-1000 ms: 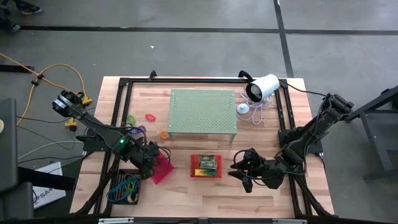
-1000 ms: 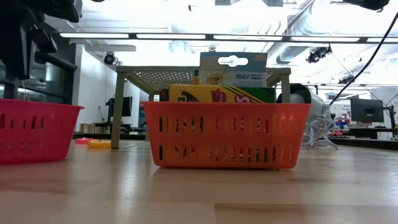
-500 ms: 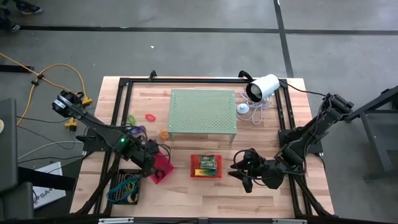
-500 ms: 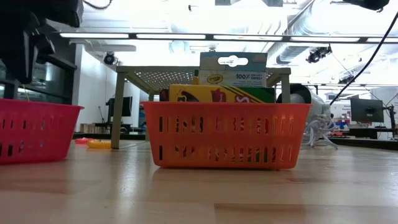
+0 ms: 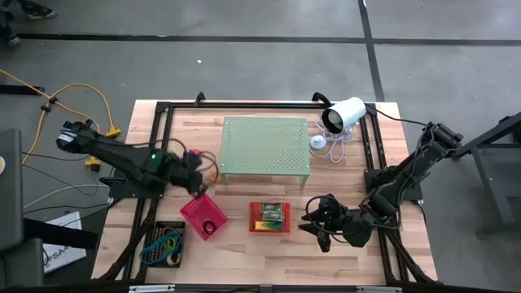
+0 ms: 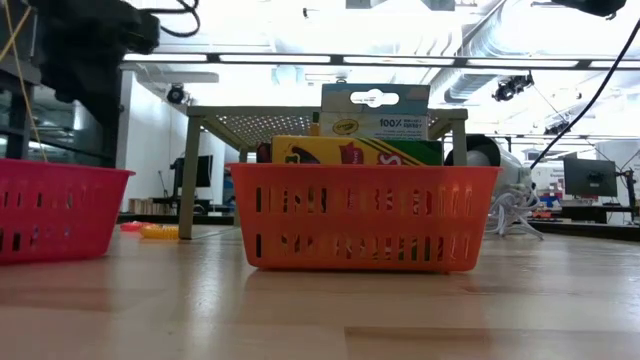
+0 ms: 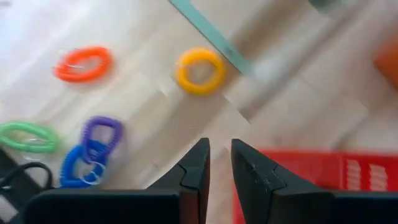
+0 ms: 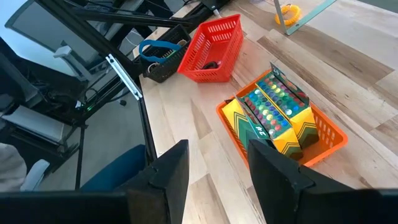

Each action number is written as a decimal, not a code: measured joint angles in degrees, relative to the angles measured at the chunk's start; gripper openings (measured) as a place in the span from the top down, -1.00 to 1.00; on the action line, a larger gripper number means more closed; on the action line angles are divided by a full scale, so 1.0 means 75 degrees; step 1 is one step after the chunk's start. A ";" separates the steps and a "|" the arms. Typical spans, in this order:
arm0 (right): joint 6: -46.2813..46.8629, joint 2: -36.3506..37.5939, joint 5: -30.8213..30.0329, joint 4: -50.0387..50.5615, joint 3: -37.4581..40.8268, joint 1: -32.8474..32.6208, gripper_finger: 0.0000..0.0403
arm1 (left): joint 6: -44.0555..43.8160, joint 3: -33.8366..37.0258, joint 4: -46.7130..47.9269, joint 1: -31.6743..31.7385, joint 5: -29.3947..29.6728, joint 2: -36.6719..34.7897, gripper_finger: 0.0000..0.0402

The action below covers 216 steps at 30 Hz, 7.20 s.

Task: Pick & Place Office Desk Supplies
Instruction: Put the orange spring keychain into the red bin

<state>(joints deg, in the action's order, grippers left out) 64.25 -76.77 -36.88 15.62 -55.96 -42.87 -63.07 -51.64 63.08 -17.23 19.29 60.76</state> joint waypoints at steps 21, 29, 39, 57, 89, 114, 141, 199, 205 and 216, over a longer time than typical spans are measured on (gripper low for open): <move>0.0000 -0.0003 0.0000 0.0000 0.0000 0.0000 0.25 | 0.1159 0.0113 0.0130 0.5009 -0.0497 0.0307 0.69; 0.0000 -0.0003 0.0000 -0.0001 0.0000 0.0000 0.25 | 0.1698 0.0384 0.0061 0.6282 -0.0856 0.0730 0.69; 0.0000 -0.0003 0.0000 0.0000 0.0000 0.0000 0.25 | 0.2070 0.0642 -0.0716 0.6646 -0.1160 0.1644 0.69; 0.0000 -0.0003 0.0000 0.0000 0.0000 0.0003 0.25 | 0.2724 0.0647 -0.1107 0.6666 -0.1080 0.2336 0.69; 0.0000 -0.0003 0.0000 0.0000 0.0000 0.0000 0.25 | 0.3907 0.1364 -0.2450 0.7896 -0.2396 0.2036 0.57; -0.0001 -0.0003 0.0000 0.0000 0.0000 0.0000 0.25 | 0.6067 0.1361 -0.2476 0.7896 -0.2114 0.2036 0.34; 0.0000 -0.0003 0.0000 0.0000 0.0000 0.0001 0.25 | 0.6428 0.1324 -0.2656 0.7896 -0.2186 0.3114 0.35; 0.0000 -0.0003 0.0000 0.0000 0.0000 0.0003 0.25 | 0.5195 0.0686 -0.0434 0.7642 -0.2349 -0.0753 0.88; 0.0000 -0.0003 0.0000 0.0000 0.0000 0.0002 0.25 | 0.5147 0.0659 -0.0276 0.7049 -0.2510 -0.0946 0.88; -0.0001 -0.0002 0.0000 0.0000 0.0000 0.0001 0.25 | 0.5147 0.0659 -0.0121 0.5172 -0.3032 -0.0964 0.88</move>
<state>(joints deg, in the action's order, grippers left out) 64.24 -76.79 -36.88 15.62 -55.96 -42.86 -24.47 -46.70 62.17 21.56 -3.45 53.53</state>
